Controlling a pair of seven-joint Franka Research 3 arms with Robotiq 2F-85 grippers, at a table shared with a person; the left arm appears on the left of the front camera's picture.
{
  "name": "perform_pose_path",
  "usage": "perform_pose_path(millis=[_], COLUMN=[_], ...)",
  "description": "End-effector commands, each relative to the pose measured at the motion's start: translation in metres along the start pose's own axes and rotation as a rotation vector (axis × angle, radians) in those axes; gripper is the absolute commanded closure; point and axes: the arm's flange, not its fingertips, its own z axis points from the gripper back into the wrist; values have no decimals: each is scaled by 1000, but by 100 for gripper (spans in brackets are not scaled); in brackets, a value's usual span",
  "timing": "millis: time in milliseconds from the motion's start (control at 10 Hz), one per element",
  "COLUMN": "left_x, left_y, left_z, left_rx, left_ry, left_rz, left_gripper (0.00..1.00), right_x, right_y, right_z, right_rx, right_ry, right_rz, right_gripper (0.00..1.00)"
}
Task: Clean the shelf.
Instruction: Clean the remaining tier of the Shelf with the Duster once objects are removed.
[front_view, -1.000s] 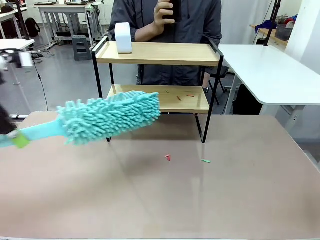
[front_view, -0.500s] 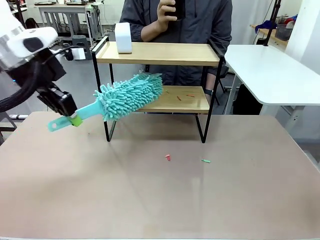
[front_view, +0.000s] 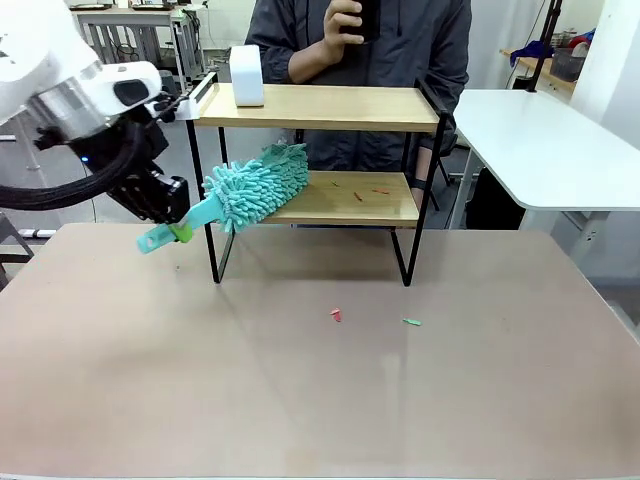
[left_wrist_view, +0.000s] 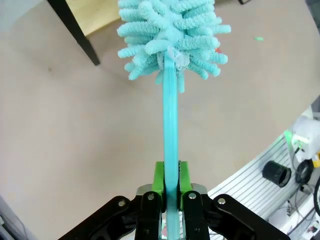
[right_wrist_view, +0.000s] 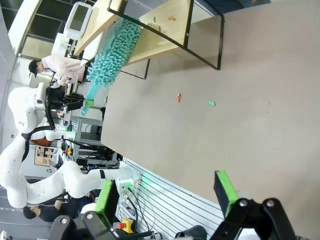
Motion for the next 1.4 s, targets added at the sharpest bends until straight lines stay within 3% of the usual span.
perform_pose_path(millis=[0,500,900,1300], left_x=[28,70,70,61], left_y=[-9,-40,-69,-69], left_z=[-6,-28,-39,-33], left_rx=[38,43,30,-2], left_ry=[22,67,100,195], left_rz=[40,-28,-190,-402], left_gripper=[87,87,87,87], right_x=[2,2,2,2], right_y=[1,1,1,1], right_z=[0,0,0,0], right_rx=[26,26,26,26], right_ry=[-12,-12,-12,-12], right_rz=[23,23,23,23], right_gripper=[0,0,0,0])
